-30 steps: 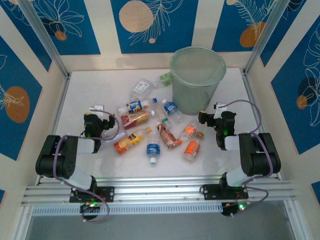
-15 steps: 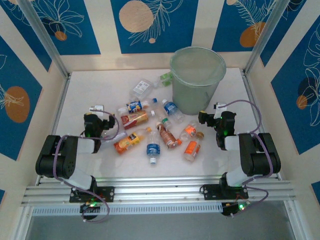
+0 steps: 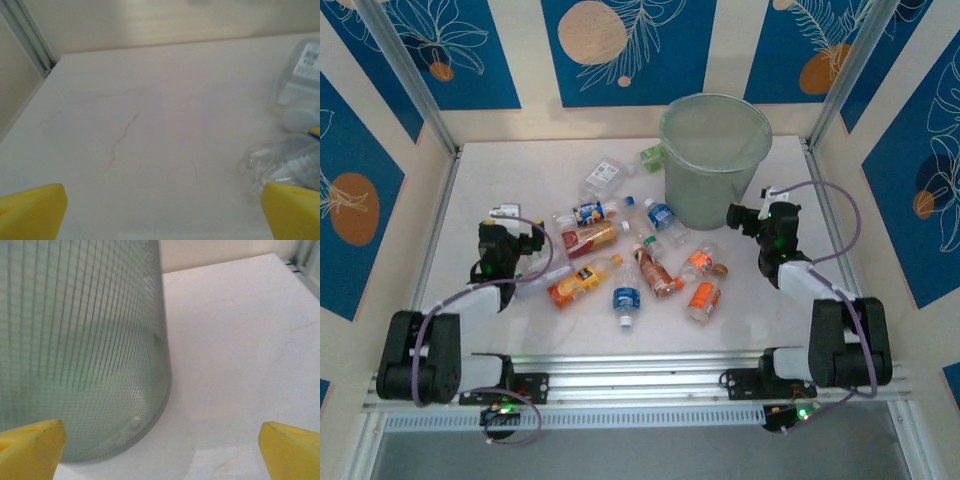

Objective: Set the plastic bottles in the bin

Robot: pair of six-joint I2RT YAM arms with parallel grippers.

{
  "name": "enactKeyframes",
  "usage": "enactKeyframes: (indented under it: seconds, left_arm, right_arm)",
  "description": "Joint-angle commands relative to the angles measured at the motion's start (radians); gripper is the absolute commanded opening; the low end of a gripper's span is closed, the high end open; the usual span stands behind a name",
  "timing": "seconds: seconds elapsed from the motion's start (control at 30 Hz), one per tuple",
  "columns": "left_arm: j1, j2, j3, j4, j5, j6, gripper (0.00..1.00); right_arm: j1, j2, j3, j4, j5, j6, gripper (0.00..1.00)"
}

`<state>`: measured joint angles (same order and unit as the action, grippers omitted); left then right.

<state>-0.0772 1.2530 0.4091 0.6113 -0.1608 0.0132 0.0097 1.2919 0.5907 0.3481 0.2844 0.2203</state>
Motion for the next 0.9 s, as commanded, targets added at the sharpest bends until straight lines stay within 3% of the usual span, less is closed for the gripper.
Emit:
enactKeyframes:
  seconds: [0.0,0.2,0.37,0.53,0.7,0.87]
  left_arm:
    - [-0.007,-0.076,0.035,-0.122,0.025,-0.042,1.00]
    - [-0.007,-0.192,0.072,-0.291,0.009,-0.161,1.00]
    - [-0.007,-0.250,0.074,-0.342,0.029,-0.242,0.99]
    - [-0.008,-0.254,0.110,-0.428,-0.028,-0.374,1.00]
    - [-0.007,-0.231,0.138,-0.426,0.062,-0.368,1.00]
    - [-0.007,-0.235,0.146,-0.427,0.080,-0.368,1.00]
  right_arm:
    - [0.002,-0.069,0.107,-0.383,0.115,0.165,0.99]
    - [0.066,-0.167,0.241,-0.911,0.169,0.437,0.99]
    - [0.172,-0.237,0.287,-1.222,0.113,0.606,1.00]
    - [0.338,-0.300,0.270,-1.345,0.009,0.780,0.90]
    - [0.494,-0.286,0.239,-1.322,-0.055,0.890,0.89]
    - [0.534,-0.213,0.263,-1.340,-0.041,0.901,0.89]
